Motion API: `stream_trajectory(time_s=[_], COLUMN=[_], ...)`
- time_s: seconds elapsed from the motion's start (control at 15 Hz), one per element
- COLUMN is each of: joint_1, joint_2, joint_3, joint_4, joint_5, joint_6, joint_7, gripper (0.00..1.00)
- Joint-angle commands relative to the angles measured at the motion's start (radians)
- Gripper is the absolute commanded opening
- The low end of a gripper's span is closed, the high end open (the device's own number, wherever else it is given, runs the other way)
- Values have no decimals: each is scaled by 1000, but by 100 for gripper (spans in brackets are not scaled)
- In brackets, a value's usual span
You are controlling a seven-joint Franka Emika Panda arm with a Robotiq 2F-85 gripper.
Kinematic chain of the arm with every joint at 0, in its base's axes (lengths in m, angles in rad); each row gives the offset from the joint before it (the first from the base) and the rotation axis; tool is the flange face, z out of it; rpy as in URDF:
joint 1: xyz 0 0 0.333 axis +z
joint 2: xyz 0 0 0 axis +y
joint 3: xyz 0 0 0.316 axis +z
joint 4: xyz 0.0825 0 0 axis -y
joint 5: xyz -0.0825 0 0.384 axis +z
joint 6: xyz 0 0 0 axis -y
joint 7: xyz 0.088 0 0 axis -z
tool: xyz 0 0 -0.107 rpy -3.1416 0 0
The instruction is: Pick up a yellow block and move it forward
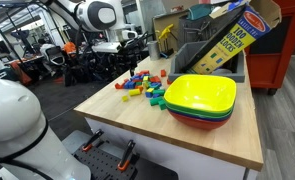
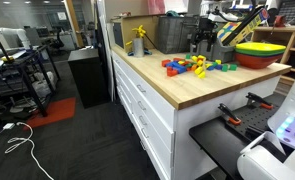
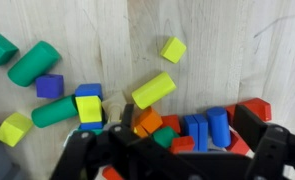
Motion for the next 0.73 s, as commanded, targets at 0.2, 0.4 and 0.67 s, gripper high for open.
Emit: stream_trajectory(time_s=[0.2, 0.4, 0.67], joint_1=[9, 14, 16], joint_2=[22, 11, 21], joint_3=[31, 28, 29], joint_4=[71, 54, 64], joint_5=[-30, -18, -17], joint_6=[-14, -2, -3], joint_7=[22, 6, 6], gripper=[100, 100, 100])
